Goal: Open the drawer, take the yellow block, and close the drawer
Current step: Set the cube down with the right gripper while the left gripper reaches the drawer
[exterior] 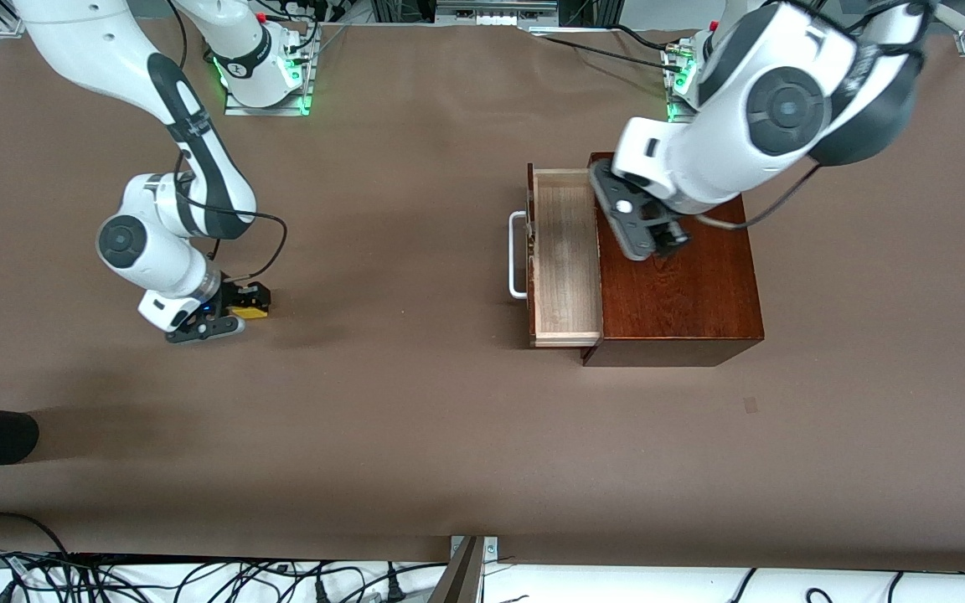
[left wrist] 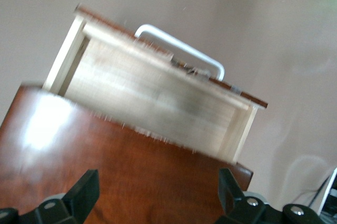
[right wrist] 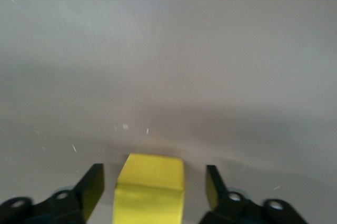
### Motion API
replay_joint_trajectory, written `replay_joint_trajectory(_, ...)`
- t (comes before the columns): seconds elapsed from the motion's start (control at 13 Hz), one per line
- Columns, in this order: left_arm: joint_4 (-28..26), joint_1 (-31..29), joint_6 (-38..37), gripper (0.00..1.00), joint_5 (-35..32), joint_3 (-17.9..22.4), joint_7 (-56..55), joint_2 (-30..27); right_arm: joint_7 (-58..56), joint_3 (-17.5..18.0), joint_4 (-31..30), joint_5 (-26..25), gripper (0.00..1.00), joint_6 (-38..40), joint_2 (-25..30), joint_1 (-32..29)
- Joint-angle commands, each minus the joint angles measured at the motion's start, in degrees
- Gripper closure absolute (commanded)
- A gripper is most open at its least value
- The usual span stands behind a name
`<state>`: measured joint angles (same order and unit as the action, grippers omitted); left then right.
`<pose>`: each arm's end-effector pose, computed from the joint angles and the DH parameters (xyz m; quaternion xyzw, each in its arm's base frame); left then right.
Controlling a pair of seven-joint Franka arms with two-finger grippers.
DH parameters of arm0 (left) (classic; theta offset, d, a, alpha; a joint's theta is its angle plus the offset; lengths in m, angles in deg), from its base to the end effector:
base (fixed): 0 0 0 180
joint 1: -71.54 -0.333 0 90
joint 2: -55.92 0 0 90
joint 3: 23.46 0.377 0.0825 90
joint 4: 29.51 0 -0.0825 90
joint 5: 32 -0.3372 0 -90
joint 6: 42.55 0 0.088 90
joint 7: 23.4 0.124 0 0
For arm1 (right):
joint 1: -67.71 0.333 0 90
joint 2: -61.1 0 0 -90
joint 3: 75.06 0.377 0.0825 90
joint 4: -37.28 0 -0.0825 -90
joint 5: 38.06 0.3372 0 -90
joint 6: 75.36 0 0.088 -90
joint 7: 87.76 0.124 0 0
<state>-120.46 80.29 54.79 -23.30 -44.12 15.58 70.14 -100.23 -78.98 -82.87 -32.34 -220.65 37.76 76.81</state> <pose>0.5150 -0.2817 0.5457 0.8291 -0.5432 -0.0503 0.1225 0.5813 0.0550 0.3039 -0.9930 -0.1162 -0.0176 0.0145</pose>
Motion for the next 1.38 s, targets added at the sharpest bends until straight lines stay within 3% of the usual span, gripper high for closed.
replay_joint_trajectory(0.0, 1.30, -0.31, 6.33, 0.00, 1.84, -4.80, 8.01, 2.30, -2.82, 0.93, 0.78, 0.61, 0.00, 6.39, 8.12, -1.72)
replay_joint_trajectory(0.23, 0.95, 0.74, 15.04, 0.00, 0.01, -9.65, 11.99, 5.90, -2.21, 1.02, 7.62, 0.61, 0.00, 21.05, 14.72, -1.72)
replay_joint_trajectory(0.54, 0.86, 6.27, 21.21, 0.00, -12.63, -9.57, 15.51, 11.44, 2.10, 1.02, 22.04, -0.35, 0.00, 42.51, 17.28, -1.63)
replay_joint_trajectory(0.85, 0.51, 8.82, 24.81, 0.00, -21.96, -9.66, 11.48, 17.15, 4.46, 1.01, 24.61, -2.19, 0.00, 50.61, 22.11, -1.54)
replay_joint_trajectory(1.08, 0.33, 9.36, 31.05, 0.00, -22.59, -9.49, 8.75, 22.07, 6.49, 1.19, 29.26, -4.39, 0.00, 54.76, 22.38, 0.47)
replay_joint_trajectory(1.31, -0.37, 9.28, 29.93, 0.00, -24.52, -9.31, 8.48, 22.53, 7.11, 1.19, 29.18, -5.10, 0.00, 54.94, 22.21, 0.66)
